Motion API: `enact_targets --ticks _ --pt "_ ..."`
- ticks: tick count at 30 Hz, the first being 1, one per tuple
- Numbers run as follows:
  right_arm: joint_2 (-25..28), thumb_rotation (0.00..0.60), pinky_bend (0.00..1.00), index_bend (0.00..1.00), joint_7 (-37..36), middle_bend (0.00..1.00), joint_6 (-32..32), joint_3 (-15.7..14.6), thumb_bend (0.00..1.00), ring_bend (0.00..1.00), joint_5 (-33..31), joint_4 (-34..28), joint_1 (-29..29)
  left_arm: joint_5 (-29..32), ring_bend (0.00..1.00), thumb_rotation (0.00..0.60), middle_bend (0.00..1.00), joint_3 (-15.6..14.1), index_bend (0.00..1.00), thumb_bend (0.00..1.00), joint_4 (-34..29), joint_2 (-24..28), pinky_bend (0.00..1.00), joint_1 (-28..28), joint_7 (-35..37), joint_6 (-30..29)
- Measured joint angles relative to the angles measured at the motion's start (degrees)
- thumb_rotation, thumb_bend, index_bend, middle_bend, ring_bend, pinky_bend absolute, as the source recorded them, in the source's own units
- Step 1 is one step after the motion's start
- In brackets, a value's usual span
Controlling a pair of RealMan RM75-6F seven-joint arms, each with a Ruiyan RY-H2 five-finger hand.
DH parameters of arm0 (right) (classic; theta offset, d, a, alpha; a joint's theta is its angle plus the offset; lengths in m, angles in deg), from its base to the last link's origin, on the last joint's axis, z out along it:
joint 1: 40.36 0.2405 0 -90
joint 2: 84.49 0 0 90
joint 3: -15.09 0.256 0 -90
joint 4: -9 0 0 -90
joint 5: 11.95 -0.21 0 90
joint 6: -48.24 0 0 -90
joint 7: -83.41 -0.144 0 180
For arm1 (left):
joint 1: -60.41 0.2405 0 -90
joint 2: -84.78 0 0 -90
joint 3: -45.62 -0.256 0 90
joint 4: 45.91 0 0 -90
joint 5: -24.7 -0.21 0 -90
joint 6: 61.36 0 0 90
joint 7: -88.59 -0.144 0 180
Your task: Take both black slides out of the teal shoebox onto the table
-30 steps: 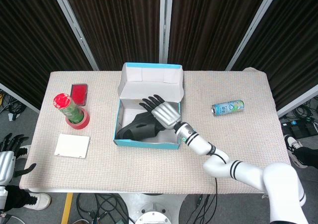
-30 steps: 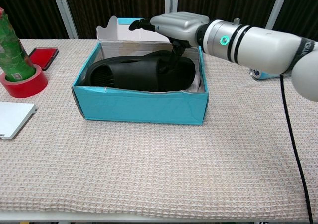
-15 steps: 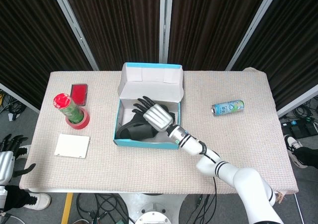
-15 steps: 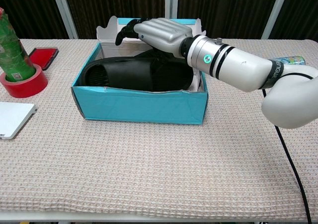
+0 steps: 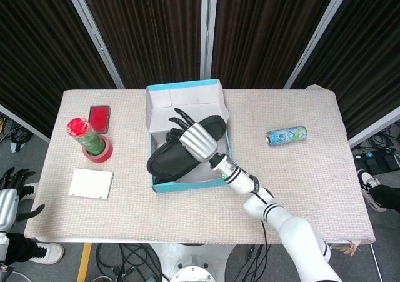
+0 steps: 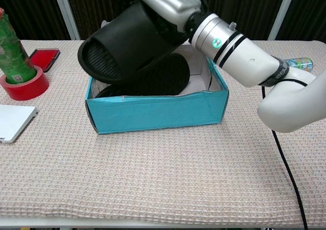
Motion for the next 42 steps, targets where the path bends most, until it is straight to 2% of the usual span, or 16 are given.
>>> enact_targets --ticks 4,7,10,13,17,20,24,26,27,28,29,30,31,37,42 --pt "3.5 0.600 0.00 0.74 0.6 0.50 3.8 0.7 0.62 0.18 -0.7 -3.2 -1.4 -0.6 0.03 0.600 0.14 0.2 0.20 0.14 0.1 0.0 0.15 -0.3 0.1 -0.2" --pt "7.4 0.600 0.00 0.73 1.6 0.50 5.3 0.6 0.60 0.18 -1.2 -8.2 -4.0 -1.3 0.03 0.600 0.14 0.2 0.20 0.14 0.2 0.1 0.15 -0.5 0.3 -0.4" --pt "12.5 0.600 0.00 0.71 2.7 0.50 6.0 0.1 0.59 0.18 -2.2 -15.6 -7.8 -1.7 0.03 0.600 0.14 0.3 0.20 0.14 0.3 0.3 0.15 -0.9 0.3 -0.3" --pt "19.0 0.600 0.00 0.67 3.9 0.49 5.9 -1.3 0.53 0.18 -3.6 -24.8 -12.8 -2.2 0.03 0.600 0.14 0.4 0.20 0.14 0.2 0.4 0.15 -1.3 0.3 -0.2" --pt "29.8 0.600 0.00 0.62 4.7 0.45 3.8 -5.1 0.50 0.14 -6.4 -35.6 -21.5 -2.6 0.03 0.600 0.14 0.5 0.20 0.14 -0.4 0.7 0.15 -1.8 -0.4 -0.2" --pt "34.3 0.600 0.00 0.58 3.9 0.41 0.2 -7.8 0.47 0.10 -8.3 -37.9 -26.1 -2.8 0.03 0.600 0.14 0.6 0.20 0.14 -1.3 1.0 0.15 -2.0 -1.1 -0.3" --pt "35.0 0.600 0.00 0.52 2.7 0.34 -4.0 -9.7 0.43 0.05 -9.2 -36.3 -27.7 -3.0 0.03 0.600 0.14 0.6 0.20 0.14 -2.5 1.3 0.15 -2.2 -2.2 -0.4" --pt "34.8 0.600 0.00 0.44 3.4 0.27 -6.0 -10.4 0.35 0.01 -9.1 -35.1 -27.8 -2.9 0.03 0.600 0.14 0.5 0.20 0.14 -3.1 1.5 0.15 -2.2 -2.8 -0.4" --pt "34.7 0.600 0.00 0.34 4.1 0.20 -6.7 -10.6 0.25 0.00 -9.0 -34.8 -27.8 -2.9 0.03 0.600 0.14 0.5 0.20 0.14 -3.2 1.5 0.15 -2.3 -3.0 -0.3" --pt "34.7 0.600 0.00 0.26 5.2 0.16 -7.3 -10.8 0.18 0.00 -9.0 -34.5 -27.7 -2.9 0.03 0.600 0.14 0.5 0.20 0.14 -3.4 1.6 0.15 -2.4 -3.2 -0.3" --pt "34.6 0.600 0.00 0.15 7.1 0.09 -8.0 -10.9 0.09 0.00 -9.1 -34.3 -27.6 -3.1 0.03 0.600 0.14 0.5 0.20 0.14 -3.6 1.8 0.15 -2.5 -3.5 -0.3" --pt "34.6 0.600 0.00 0.06 8.9 0.03 -8.6 -11.0 0.03 0.00 -9.2 -34.3 -27.6 -3.2 0.03 0.600 0.14 0.5 0.20 0.14 -3.8 1.9 0.15 -2.6 -3.7 -0.3" --pt "34.7 0.600 0.00 0.02 10.9 0.01 -9.1 -11.0 0.01 0.00 -9.4 -34.3 -27.5 -3.3 0.03 0.600 0.14 0.6 0.20 0.14 -4.0 2.1 0.15 -2.7 -3.9 -0.4" --pt "36.3 0.600 0.00 0.00 28.5 0.00 -12.0 -10.4 0.00 0.00 -12.0 -37.6 -27.6 -4.6 0.03 0.600 0.14 1.0 0.20 0.14 -5.1 3.3 0.15 -4.2 -4.3 0.3" --pt "41.7 0.600 0.00 0.00 42.1 0.00 -12.1 -8.9 0.00 0.00 -15.5 -46.9 -28.5 -7.8 0.03 0.600 0.14 1.8 0.20 0.14 -7.3 5.7 0.15 -7.9 -1.4 2.6"
